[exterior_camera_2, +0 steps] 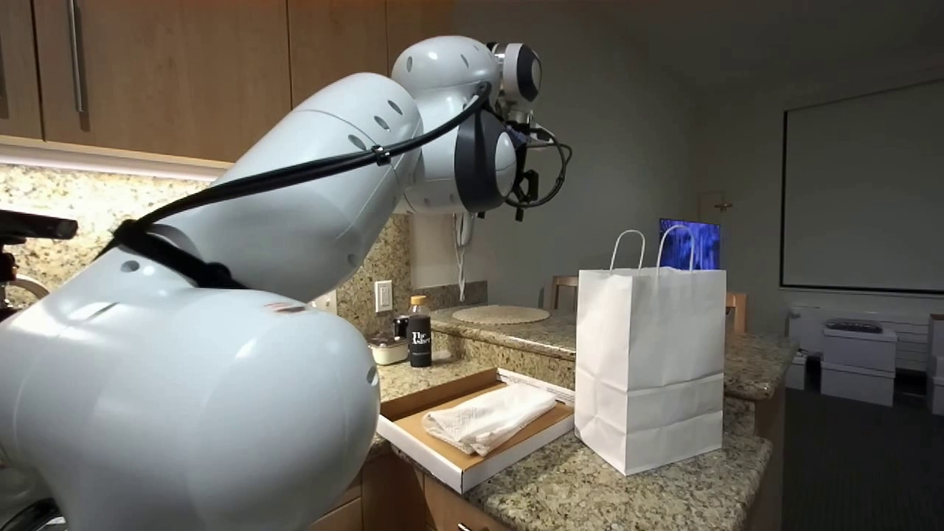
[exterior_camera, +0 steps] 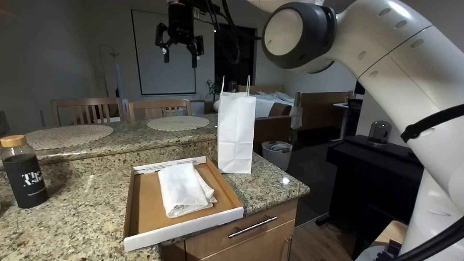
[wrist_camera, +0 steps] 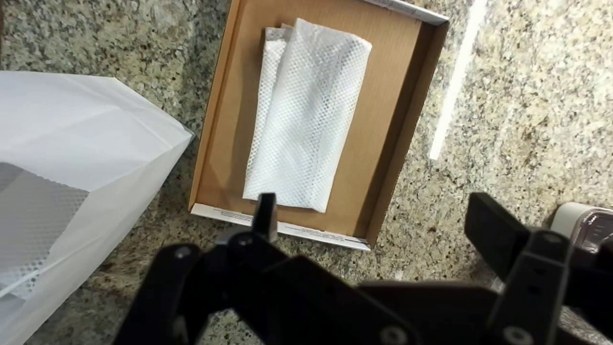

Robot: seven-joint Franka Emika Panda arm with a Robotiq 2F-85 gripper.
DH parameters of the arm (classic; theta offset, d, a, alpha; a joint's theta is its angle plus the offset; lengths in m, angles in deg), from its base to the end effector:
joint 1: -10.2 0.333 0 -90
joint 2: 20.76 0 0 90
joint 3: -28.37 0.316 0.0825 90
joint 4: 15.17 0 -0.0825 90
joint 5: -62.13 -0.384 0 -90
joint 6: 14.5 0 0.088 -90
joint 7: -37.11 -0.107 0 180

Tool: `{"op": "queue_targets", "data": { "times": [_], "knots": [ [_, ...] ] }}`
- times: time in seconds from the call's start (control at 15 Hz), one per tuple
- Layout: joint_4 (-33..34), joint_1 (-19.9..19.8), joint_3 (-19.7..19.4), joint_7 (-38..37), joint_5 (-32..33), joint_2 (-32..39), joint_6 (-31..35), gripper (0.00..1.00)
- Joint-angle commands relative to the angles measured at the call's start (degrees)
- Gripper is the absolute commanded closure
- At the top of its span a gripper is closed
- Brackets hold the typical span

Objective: Place two white cloths from the box in the white bag

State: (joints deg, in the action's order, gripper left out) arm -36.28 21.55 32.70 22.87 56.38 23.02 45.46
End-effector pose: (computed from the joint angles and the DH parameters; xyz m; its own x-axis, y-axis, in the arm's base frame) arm 0.6479 0.1654 0.6295 0.9919 0.0594 -0.1121 0.0460 -0.9919 -0.1186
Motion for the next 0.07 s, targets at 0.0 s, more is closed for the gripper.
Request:
{"op": "queue_targets", "data": {
  "times": [0.0],
  "knots": [
    [-1.28, -0.11, 0.02, 0.15, 0.02, -0.75, 0.48, 0.00]
  ]
}}
